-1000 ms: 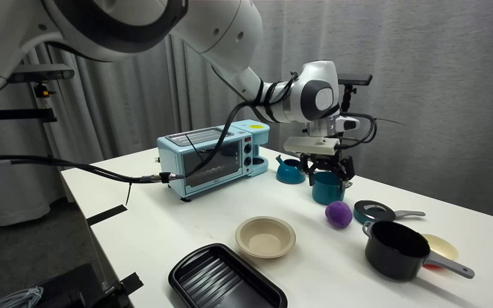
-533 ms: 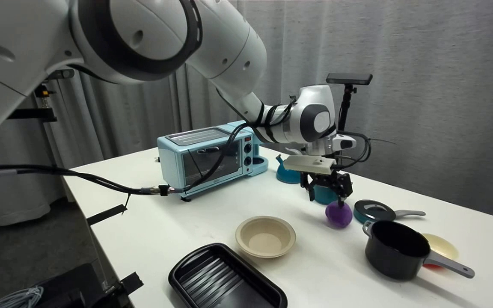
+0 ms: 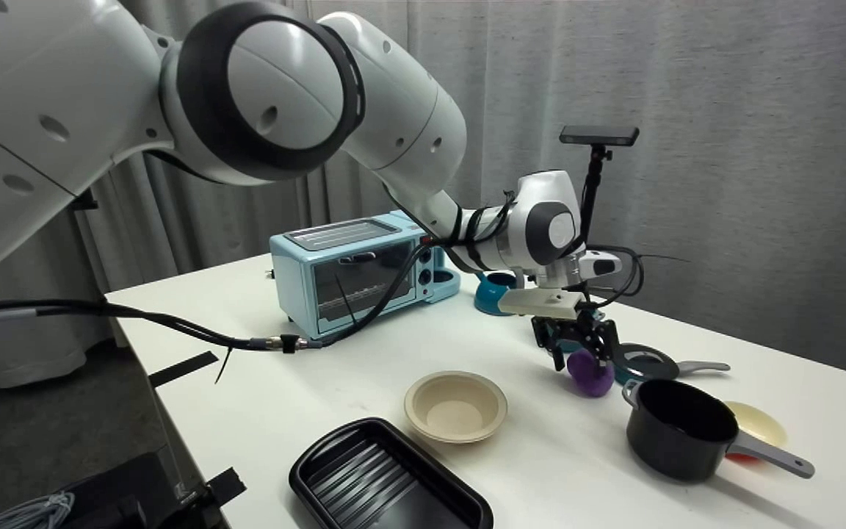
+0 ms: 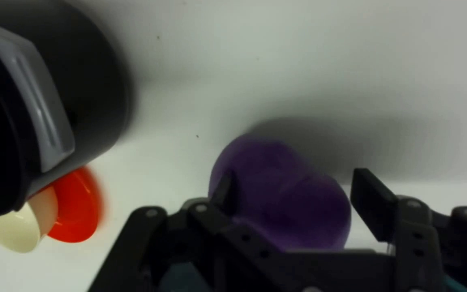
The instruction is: Shift the purple toy to the white plate
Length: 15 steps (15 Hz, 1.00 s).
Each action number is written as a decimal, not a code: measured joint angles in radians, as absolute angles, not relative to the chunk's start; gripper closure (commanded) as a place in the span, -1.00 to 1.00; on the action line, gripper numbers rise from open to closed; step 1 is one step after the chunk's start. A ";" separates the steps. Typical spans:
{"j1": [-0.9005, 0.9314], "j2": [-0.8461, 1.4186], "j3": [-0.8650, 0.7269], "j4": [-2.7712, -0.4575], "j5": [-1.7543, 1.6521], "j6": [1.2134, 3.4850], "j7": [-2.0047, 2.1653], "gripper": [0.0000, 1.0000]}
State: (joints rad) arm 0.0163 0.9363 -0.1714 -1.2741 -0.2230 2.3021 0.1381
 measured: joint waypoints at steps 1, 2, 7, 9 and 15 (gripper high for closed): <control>0.017 0.942 -0.177 -1.263 -0.225 2.302 0.144 0.25; 0.018 0.947 -0.180 -1.253 -0.225 2.301 0.148 0.38; 0.016 0.940 -0.184 -1.227 -0.225 2.302 0.158 0.96; 0.008 0.911 -0.183 -1.227 -0.217 2.302 0.157 0.90; -0.095 0.743 -0.135 -1.279 -0.117 2.301 0.021 0.92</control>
